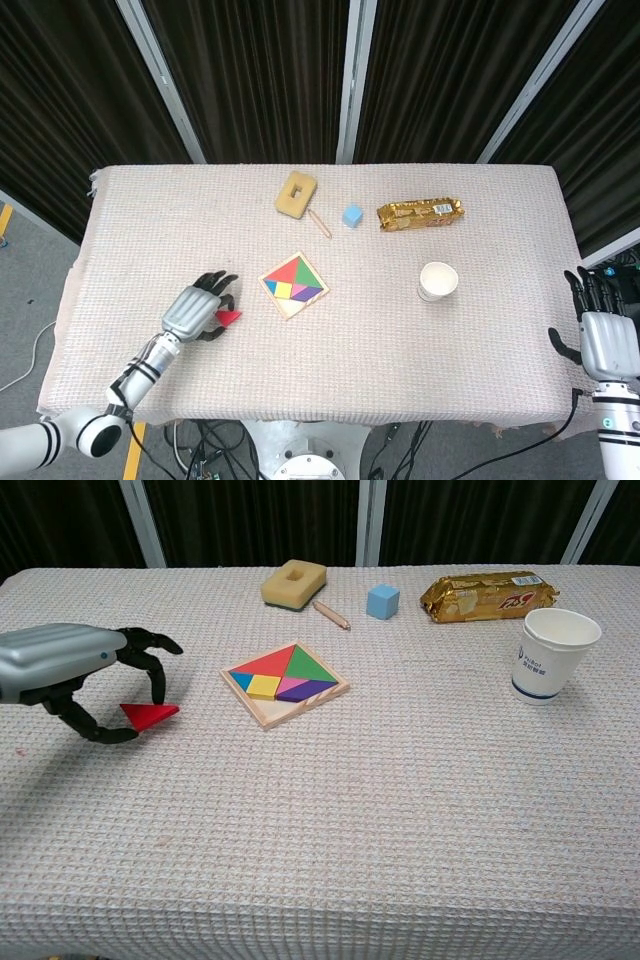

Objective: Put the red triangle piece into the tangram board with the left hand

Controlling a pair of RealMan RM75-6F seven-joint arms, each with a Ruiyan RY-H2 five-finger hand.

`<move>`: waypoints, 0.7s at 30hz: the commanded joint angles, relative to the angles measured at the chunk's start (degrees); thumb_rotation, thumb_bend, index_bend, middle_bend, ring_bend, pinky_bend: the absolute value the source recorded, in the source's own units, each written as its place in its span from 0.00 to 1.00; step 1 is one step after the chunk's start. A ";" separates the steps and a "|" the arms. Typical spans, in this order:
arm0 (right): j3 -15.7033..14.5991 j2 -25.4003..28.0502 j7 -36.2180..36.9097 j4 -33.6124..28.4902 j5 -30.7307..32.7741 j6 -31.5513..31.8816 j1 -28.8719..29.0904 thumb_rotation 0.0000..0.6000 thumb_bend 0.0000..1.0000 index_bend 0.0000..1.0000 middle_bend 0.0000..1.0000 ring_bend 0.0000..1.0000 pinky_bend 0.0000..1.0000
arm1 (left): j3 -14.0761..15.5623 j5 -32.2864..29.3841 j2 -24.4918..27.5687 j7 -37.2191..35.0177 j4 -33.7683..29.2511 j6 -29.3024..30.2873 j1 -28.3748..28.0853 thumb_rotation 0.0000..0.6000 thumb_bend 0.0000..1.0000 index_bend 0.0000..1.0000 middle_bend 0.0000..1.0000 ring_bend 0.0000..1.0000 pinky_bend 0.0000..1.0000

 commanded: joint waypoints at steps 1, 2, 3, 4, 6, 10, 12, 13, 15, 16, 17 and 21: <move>0.18 0.03 0.29 0.13 0.00 -0.01 0.12 1.00 0.20 0.00 0.00 0.00 0.00 | -1.69 -1.43 -0.44 1.12 -1.36 -1.46 -1.78 1.00 0.29 0.46 0.08 0.00 0.14; 0.19 0.01 0.36 0.14 -0.03 -0.03 0.15 1.00 0.20 0.00 0.00 0.00 0.00 | -2.25 -1.96 -0.76 1.46 -1.46 -1.92 -2.37 1.00 0.29 0.46 0.08 0.00 0.14; 0.19 -0.02 0.43 0.18 -0.07 -0.07 0.20 1.00 0.20 0.00 0.00 0.00 0.00 | -2.96 -2.70 -1.31 2.03 -1.43 -2.50 -3.16 1.00 0.29 0.46 0.08 0.00 0.14; 0.18 -0.05 0.50 0.22 -0.09 -0.10 0.22 1.00 0.20 0.00 0.00 0.00 0.00 | -3.45 -3.34 -1.81 2.55 -1.34 -2.95 -3.75 1.00 0.29 0.47 0.09 0.00 0.14; 0.17 -0.15 0.70 0.35 -0.07 -0.14 0.23 1.00 0.20 0.00 0.00 0.00 0.00 | -4.32 -4.62 -2.99 4.03 -1.17 -3.85 -5.07 1.00 0.29 0.47 0.09 0.00 0.14; 0.26 -0.18 1.27 0.67 -0.01 -0.01 0.15 1.00 0.20 0.00 0.00 0.00 0.00 | -5.17 -5.74 -5.42 6.39 -0.45 -4.57 -7.11 1.00 0.29 0.47 0.09 0.00 0.14; 0.31 -0.13 1.61 0.81 0.01 0.12 0.06 1.00 0.20 0.00 0.00 0.00 0.00 | -5.42 -6.27 -6.63 7.37 0.31 -5.19 -8.19 1.00 0.29 0.48 0.09 0.00 0.14; 0.33 -0.12 1.76 0.87 -0.01 0.22 0.02 1.00 0.20 0.00 0.00 0.00 0.00 | -5.46 -6.40 -7.11 7.90 0.77 -5.40 -8.65 1.00 0.29 0.48 0.09 0.00 0.14; 0.41 -0.14 2.21 1.08 -0.12 0.56 -0.11 1.00 0.20 0.00 0.00 0.00 0.00 | -5.55 -6.93 -8.18 9.05 1.98 -6.07 -9.69 1.00 0.29 0.48 0.09 0.00 0.14; 0.44 -0.20 2.44 1.24 -0.22 0.75 -0.16 1.00 0.20 0.00 0.00 0.00 0.00 | -5.66 -7.32 -8.60 9.22 2.43 -6.50 -10.13 1.00 0.29 0.48 0.09 0.00 0.14; 0.45 -0.25 2.63 1.41 -0.30 0.88 -0.21 1.00 0.20 0.00 0.00 0.00 0.00 | -5.79 -7.76 -8.97 9.30 2.87 -7.00 -10.56 1.00 0.29 0.48 0.09 0.00 0.14; 0.37 -0.46 3.22 2.05 -0.39 0.94 -0.33 1.00 0.21 0.00 0.00 0.00 0.00 | -6.33 -9.89 -10.15 9.66 4.67 -8.86 -12.23 1.00 0.29 0.48 0.09 0.00 0.14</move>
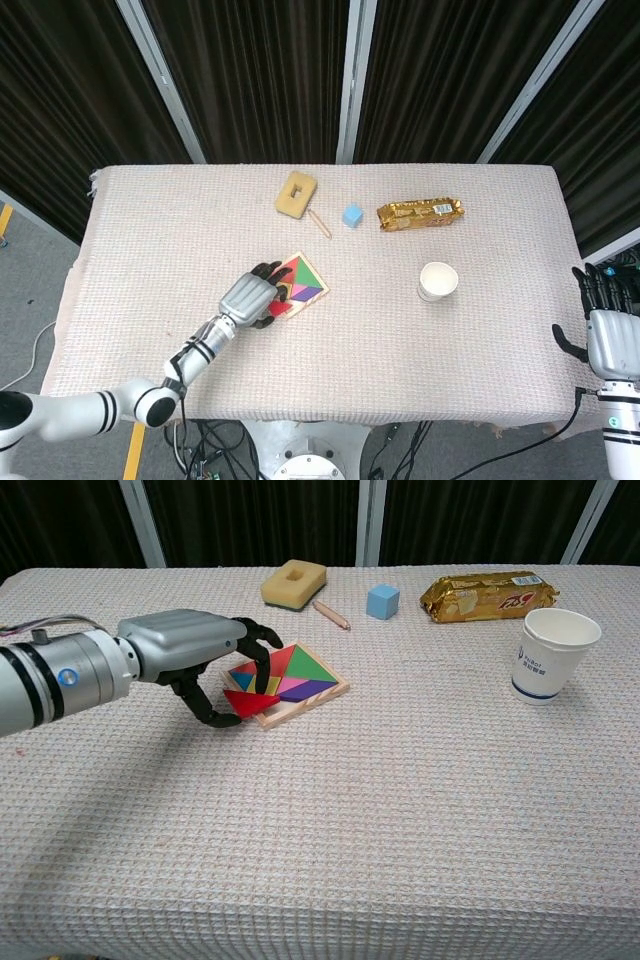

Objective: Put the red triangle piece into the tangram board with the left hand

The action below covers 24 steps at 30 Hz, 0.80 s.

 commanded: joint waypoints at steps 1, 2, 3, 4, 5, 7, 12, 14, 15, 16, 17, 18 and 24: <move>-0.03 -0.17 0.26 0.35 -0.02 0.03 -0.06 1.00 0.21 0.00 0.00 0.00 0.00 | -0.52 -1.64 -0.82 0.08 1.01 -1.27 -1.12 1.00 0.29 0.48 0.09 0.00 0.14; -0.01 -0.25 0.39 0.51 0.01 0.04 -0.08 1.00 0.21 0.00 0.00 0.00 0.00 | -0.67 -2.12 -0.95 -0.07 1.16 -1.51 -1.34 1.00 0.29 0.48 0.09 0.00 0.14; 0.02 -0.36 0.60 0.75 0.07 0.02 -0.09 1.00 0.21 0.00 0.00 0.00 0.00 | -0.80 -2.64 -1.11 -0.16 1.32 -1.66 -1.57 1.00 0.29 0.48 0.09 0.00 0.14; 0.04 -0.42 0.78 0.92 0.12 -0.02 -0.09 1.00 0.21 0.00 0.00 0.00 0.00 | -0.85 -2.96 -1.22 -0.13 1.43 -1.67 -1.72 1.00 0.29 0.48 0.09 0.00 0.14; 0.06 -0.49 0.94 1.09 0.16 -0.04 -0.10 1.00 0.21 0.00 0.00 0.00 0.00 | -0.89 -3.33 -1.33 -0.05 1.48 -1.66 -1.85 1.00 0.29 0.48 0.09 0.00 0.14; 0.06 -0.61 1.23 1.45 0.15 -0.09 -0.10 1.00 0.21 0.00 0.00 0.00 0.00 | -0.94 -4.32 -1.48 0.24 1.33 -1.73 -2.13 1.00 0.29 0.48 0.09 0.00 0.14; 0.07 -0.72 1.79 1.89 -0.06 0.05 -0.16 1.00 0.21 0.00 0.00 0.00 0.00 | -1.58 -7.23 -1.68 1.60 0.18 -1.05 -2.79 1.00 0.29 0.48 0.09 0.00 0.14; 0.09 -0.69 1.93 1.94 -0.10 0.08 -0.18 1.00 0.21 0.00 0.00 0.00 0.00 | -1.72 -8.78 -1.72 2.55 -0.52 -0.71 -2.97 1.00 0.29 0.48 0.09 0.00 0.14; 0.09 -0.68 2.01 1.97 -0.11 0.10 -0.20 1.00 0.21 0.00 0.00 0.00 0.00 | -1.75 -9.57 -1.75 3.20 -0.88 -0.49 -3.09 1.00 0.29 0.48 0.09 0.00 0.14; 0.10 -0.67 2.13 2.00 -0.11 0.12 -0.23 1.00 0.21 0.00 0.00 0.00 0.00 | -1.74 -10.59 -1.84 4.10 -1.36 -0.11 -3.23 1.00 0.29 0.48 0.09 0.00 0.14; 0.08 -0.68 2.23 2.03 -0.14 0.14 -0.25 1.00 0.21 0.00 0.00 0.00 0.00 | -1.69 -11.38 -1.93 4.83 -1.71 0.28 -3.30 1.00 0.29 0.49 0.09 0.00 0.14; 0.07 -0.69 2.36 2.06 -0.21 0.13 -0.25 1.00 0.21 0.00 0.00 0.00 0.00 | -1.60 -12.43 -2.03 5.85 -2.20 0.87 -3.36 1.00 0.29 0.49 0.09 0.00 0.14; -0.04 -0.81 2.88 2.32 -0.55 0.18 -0.28 1.00 0.21 0.00 0.00 0.00 0.00 | -1.82 -16.97 -2.46 9.49 -4.22 3.94 -3.74 1.00 0.29 0.49 0.09 0.00 0.13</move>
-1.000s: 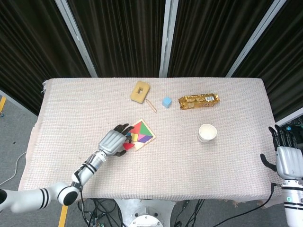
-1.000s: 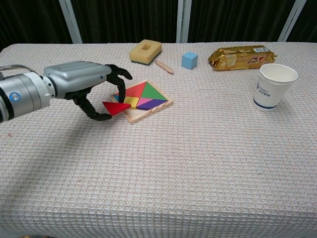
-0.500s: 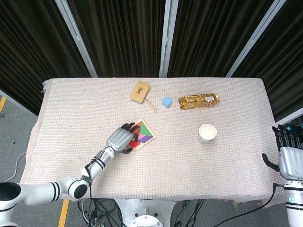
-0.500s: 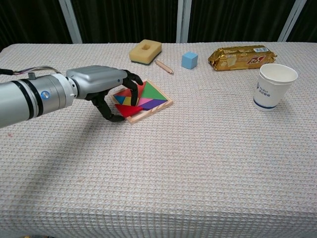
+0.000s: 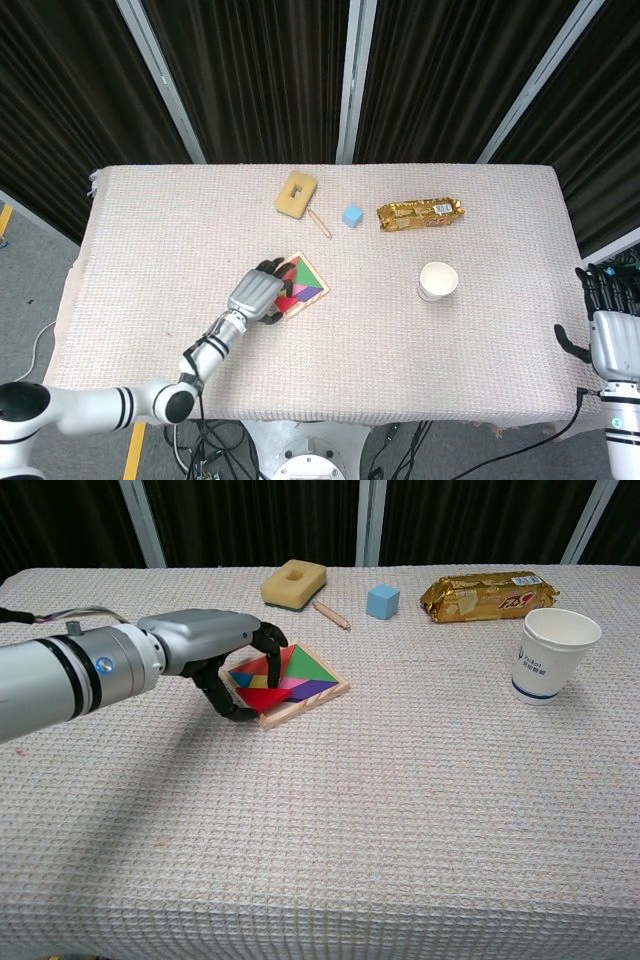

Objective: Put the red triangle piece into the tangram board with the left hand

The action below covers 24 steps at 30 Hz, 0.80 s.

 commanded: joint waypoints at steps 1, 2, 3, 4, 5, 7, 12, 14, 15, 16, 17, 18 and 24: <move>-0.02 -0.10 0.19 0.15 -0.06 -0.01 0.00 1.00 0.21 0.00 0.00 0.00 0.00 | -0.16 -2.22 -0.37 1.99 -1.21 1.95 -0.32 1.00 0.29 0.49 0.09 0.00 0.13; -0.03 -0.13 0.27 0.21 -0.08 -0.05 0.01 1.00 0.21 0.00 0.00 0.00 0.00 | -0.18 -2.76 -0.47 2.47 -1.41 2.35 -0.42 1.00 0.29 0.50 0.09 0.00 0.13; -0.05 -0.17 0.36 0.29 -0.11 -0.11 0.03 1.00 0.21 0.00 0.00 0.00 0.00 | -0.19 -3.44 -0.60 3.02 -1.68 2.80 -0.54 1.00 0.29 0.50 0.10 0.00 0.13; -0.06 -0.21 0.42 0.34 -0.14 -0.14 0.04 1.00 0.21 0.00 0.00 0.00 0.00 | -0.17 -3.86 -0.68 3.32 -1.87 3.03 -0.63 1.00 0.29 0.50 0.10 0.00 0.13; -0.08 -0.25 0.49 0.40 -0.18 -0.13 0.04 1.00 0.21 0.00 0.00 0.00 0.00 | -0.13 -4.25 -0.74 3.57 -2.01 3.21 -0.72 1.00 0.29 0.50 0.10 0.00 0.13; -0.09 -0.30 0.63 0.52 -0.22 -0.11 0.01 1.00 0.21 0.00 0.00 0.00 0.00 | 0.14 -4.93 -0.87 4.15 -2.24 3.49 -0.92 1.00 0.29 0.50 0.10 0.00 0.13; -0.15 -0.29 0.87 0.79 -0.01 -0.28 -0.10 1.00 0.21 0.00 0.00 0.00 0.00 | 0.62 -5.68 -1.28 4.60 -2.54 3.85 -1.37 1.00 0.29 0.50 0.10 0.00 0.13; -0.17 -0.33 0.93 0.87 0.03 -0.30 -0.15 1.00 0.21 0.00 0.00 0.00 0.00 | 0.71 -5.80 -1.45 4.60 -2.42 3.87 -1.57 1.00 0.29 0.50 0.10 0.00 0.13; -0.19 -0.36 0.95 0.91 0.04 -0.32 -0.17 1.00 0.21 0.00 0.00 0.00 0.00 | 0.73 -5.85 -1.58 4.59 -2.26 3.93 -1.69 1.00 0.29 0.50 0.10 0.00 0.13; -0.21 -0.39 0.95 0.94 0.05 -0.34 -0.18 1.00 0.21 0.00 0.00 0.00 0.00 | 0.73 -5.89 -1.67 4.53 -2.12 3.95 -1.78 1.00 0.29 0.50 0.10 0.00 0.13; -0.23 -0.42 0.96 0.97 0.06 -0.37 -0.19 1.00 0.21 0.00 0.00 0.00 0.00 | 0.73 -5.95 -1.76 4.44 -1.96 3.91 -1.86 1.00 0.29 0.50 0.10 0.00 0.13; -0.26 -0.44 0.98 1.02 0.08 -0.43 -0.20 1.00 0.21 0.00 0.00 0.00 0.00 | 0.78 -6.07 -1.82 4.37 -1.75 3.80 -1.97 1.00 0.29 0.50 0.10 0.00 0.13; -0.27 -0.49 0.95 1.13 0.29 -0.83 -0.13 1.00 0.21 0.00 0.00 0.00 0.00 | 0.99 -6.01 -2.06 4.00 -1.28 3.96 -2.29 1.00 0.29 0.50 0.10 0.00 0.13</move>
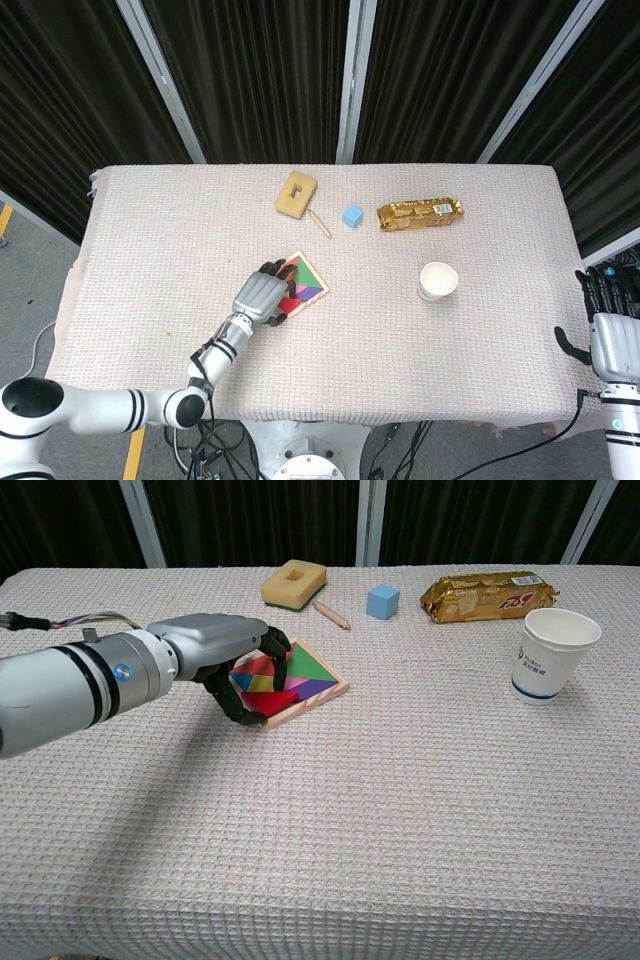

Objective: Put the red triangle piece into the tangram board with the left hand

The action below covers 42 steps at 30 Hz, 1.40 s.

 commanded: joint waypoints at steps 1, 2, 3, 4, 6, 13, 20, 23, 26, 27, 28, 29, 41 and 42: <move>-0.01 -0.02 -0.05 -0.01 0.04 -0.12 0.04 1.00 0.21 0.00 0.00 0.00 0.00 | 0.06 0.05 -0.07 -0.08 0.05 0.09 -0.14 1.00 0.29 0.50 0.10 0.00 0.13; -0.01 -0.04 -0.06 -0.01 0.05 -0.15 0.05 1.00 0.21 0.00 0.00 0.00 0.00 | 0.11 0.07 -0.09 -0.07 0.09 0.08 -0.21 1.00 0.29 0.49 0.10 0.00 0.13; -0.02 -0.06 -0.07 0.00 0.06 -0.23 0.08 1.00 0.21 0.00 0.00 0.00 0.00 | 0.16 0.07 -0.12 -0.11 0.13 0.07 -0.27 1.00 0.29 0.49 0.10 0.00 0.13; -0.02 -0.07 -0.09 0.01 0.09 -0.30 0.09 1.00 0.21 0.00 0.00 0.00 0.00 | 0.17 0.04 -0.17 -0.18 0.19 0.07 -0.31 1.00 0.29 0.49 0.10 0.00 0.13; -0.03 -0.10 -0.10 0.04 0.15 -0.35 0.08 1.00 0.21 0.00 0.00 0.00 0.00 | 0.20 0.00 -0.25 -0.49 0.26 -0.01 -0.35 1.00 0.29 0.48 0.10 0.00 0.13; 0.03 -0.03 -0.03 0.10 0.26 -0.33 0.01 1.00 0.22 0.00 0.00 0.00 0.00 | 0.55 0.59 -0.17 -1.40 0.43 -0.50 -0.55 1.00 0.28 0.37 0.10 0.00 0.12; 0.11 0.05 -0.07 -0.01 0.44 -0.45 0.01 1.00 0.22 0.00 0.00 0.00 0.00 | 0.72 1.55 0.37 -2.30 0.10 -0.12 -0.39 1.00 0.27 0.32 0.10 0.00 0.12; 0.12 0.05 -0.19 -0.11 0.41 -0.48 0.05 1.00 0.22 0.00 0.00 0.00 0.00 | 0.90 1.77 0.89 -2.28 -0.40 -0.05 -0.36 1.00 0.27 0.32 0.10 0.00 0.12; 0.16 0.11 -0.28 -0.25 0.35 -0.41 0.07 1.00 0.22 0.00 0.00 0.00 0.00 | 1.14 2.15 1.58 -2.25 -1.37 0.44 -0.12 1.00 0.26 0.32 0.10 0.00 0.12; 0.17 0.13 -0.32 -0.30 0.32 -0.34 0.05 1.00 0.22 0.00 0.00 0.00 0.00 | 1.21 2.34 1.92 -2.26 -1.93 0.73 0.02 1.00 0.26 0.32 0.10 0.00 0.12; 0.20 0.14 -0.35 -0.33 0.31 -0.29 0.05 1.00 0.22 0.00 0.00 0.00 0.00 | 1.23 2.50 2.17 -2.29 -2.38 0.96 0.12 1.00 0.27 0.32 0.10 0.00 0.12; 0.23 0.16 -0.38 -0.35 0.33 -0.27 0.05 1.00 0.22 0.00 0.00 0.00 0.00 | 1.23 2.70 2.37 -2.34 -2.83 1.21 0.21 1.00 0.26 0.32 0.10 0.00 0.12; 0.34 0.24 -0.13 -0.31 0.60 -0.19 -0.10 1.00 0.22 0.00 0.00 0.00 0.00 | -0.20 4.27 -0.23 -4.34 -0.30 2.12 -0.42 1.00 0.16 0.20 0.08 0.00 0.12; 0.34 0.22 0.02 -0.19 0.64 -0.20 -0.14 1.00 0.22 0.00 0.00 0.00 0.00 | -0.27 4.52 -0.72 -4.69 0.38 2.06 -0.49 1.00 0.16 0.20 0.08 0.00 0.12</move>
